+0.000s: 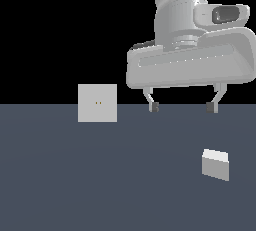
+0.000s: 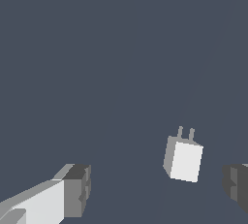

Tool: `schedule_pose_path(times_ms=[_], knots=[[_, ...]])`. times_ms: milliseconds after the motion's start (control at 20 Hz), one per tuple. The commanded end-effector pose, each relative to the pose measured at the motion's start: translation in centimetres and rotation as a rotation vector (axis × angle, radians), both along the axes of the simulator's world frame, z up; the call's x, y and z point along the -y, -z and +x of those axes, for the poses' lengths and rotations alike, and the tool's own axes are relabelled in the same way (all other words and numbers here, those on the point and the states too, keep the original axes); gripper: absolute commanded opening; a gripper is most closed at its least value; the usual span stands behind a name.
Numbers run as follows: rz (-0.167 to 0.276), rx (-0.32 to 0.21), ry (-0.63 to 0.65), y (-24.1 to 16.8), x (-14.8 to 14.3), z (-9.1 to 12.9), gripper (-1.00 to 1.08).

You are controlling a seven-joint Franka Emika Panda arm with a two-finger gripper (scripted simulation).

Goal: Plug the charger into the wall socket.

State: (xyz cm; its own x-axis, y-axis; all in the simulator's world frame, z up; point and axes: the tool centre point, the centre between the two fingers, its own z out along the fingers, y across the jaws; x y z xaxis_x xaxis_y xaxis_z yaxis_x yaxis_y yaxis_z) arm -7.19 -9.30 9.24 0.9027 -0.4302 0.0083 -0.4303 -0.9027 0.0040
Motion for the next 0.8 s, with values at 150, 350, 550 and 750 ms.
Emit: schedule_pose_path(times_ms=[150, 350, 550, 750], knots=[[-0.007, 0.014, 0.116, 1.8, 2.4, -2.5, 1.0], [-0.009, 0.019, 0.162, 2.6, 3.2, -3.6, 1.0], [-0.009, 0.021, 0.181, 3.0, 3.5, -4.0, 1.0], [-0.009, 0.019, 0.177, 3.1, 3.5, -4.0, 1.0]])
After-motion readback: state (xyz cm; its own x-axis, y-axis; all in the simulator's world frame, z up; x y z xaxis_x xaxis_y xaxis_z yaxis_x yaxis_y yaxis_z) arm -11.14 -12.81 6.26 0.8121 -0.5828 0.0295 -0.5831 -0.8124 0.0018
